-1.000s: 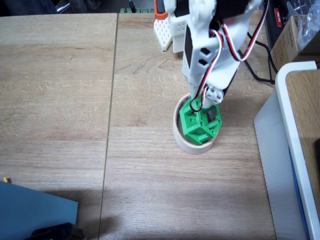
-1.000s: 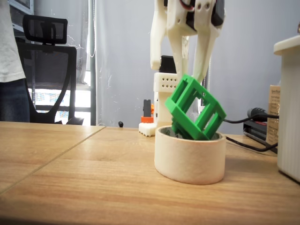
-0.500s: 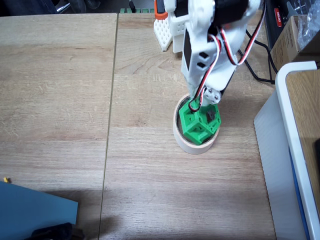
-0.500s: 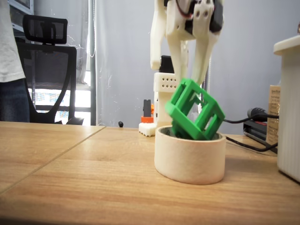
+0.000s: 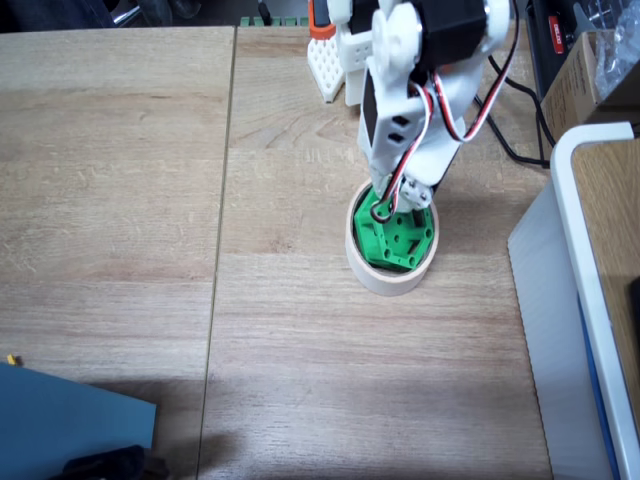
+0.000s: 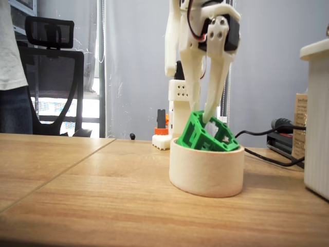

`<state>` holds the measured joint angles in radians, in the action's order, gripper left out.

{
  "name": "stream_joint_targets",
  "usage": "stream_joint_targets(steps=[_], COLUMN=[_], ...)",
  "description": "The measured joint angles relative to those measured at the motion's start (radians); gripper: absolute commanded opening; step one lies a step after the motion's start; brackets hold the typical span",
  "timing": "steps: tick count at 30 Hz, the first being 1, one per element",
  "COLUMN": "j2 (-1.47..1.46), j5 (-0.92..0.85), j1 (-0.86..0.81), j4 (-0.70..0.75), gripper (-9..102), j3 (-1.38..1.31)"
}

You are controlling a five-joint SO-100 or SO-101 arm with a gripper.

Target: Grasp a component and put it in the bin.

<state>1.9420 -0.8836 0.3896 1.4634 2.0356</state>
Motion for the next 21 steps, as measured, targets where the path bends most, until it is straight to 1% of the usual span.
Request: stream_joint_targets(steps=[8, 21], j2=[0.015, 0.268], j5=[0.000, 0.000], j1=[0.000, 0.000], j4=[0.000, 0.012], gripper=[11, 11], j3=[0.000, 0.000])
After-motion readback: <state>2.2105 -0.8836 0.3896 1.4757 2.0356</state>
